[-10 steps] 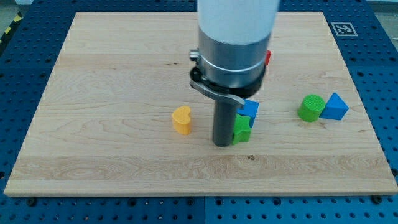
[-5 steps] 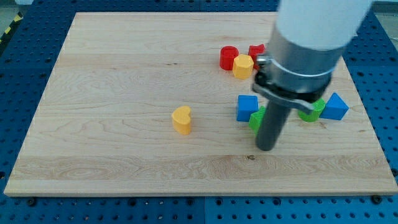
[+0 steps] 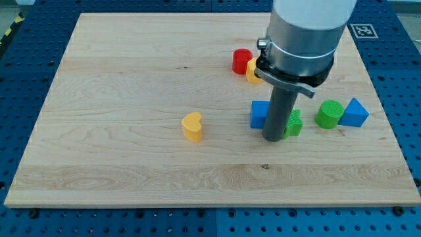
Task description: Slide green star to green circle
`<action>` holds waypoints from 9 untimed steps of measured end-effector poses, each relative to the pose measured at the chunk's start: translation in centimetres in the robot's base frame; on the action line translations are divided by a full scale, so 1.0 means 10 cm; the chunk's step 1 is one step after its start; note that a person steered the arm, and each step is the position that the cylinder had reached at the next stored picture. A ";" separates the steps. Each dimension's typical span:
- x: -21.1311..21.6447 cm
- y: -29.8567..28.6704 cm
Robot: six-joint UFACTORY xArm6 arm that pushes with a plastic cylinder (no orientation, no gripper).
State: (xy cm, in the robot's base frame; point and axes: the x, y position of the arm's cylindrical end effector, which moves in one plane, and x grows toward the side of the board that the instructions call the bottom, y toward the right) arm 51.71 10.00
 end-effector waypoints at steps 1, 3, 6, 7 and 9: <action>0.16 0.07; -0.09 0.12; -0.23 -0.01; -0.28 0.09; -0.28 0.34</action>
State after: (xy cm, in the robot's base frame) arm 48.94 13.37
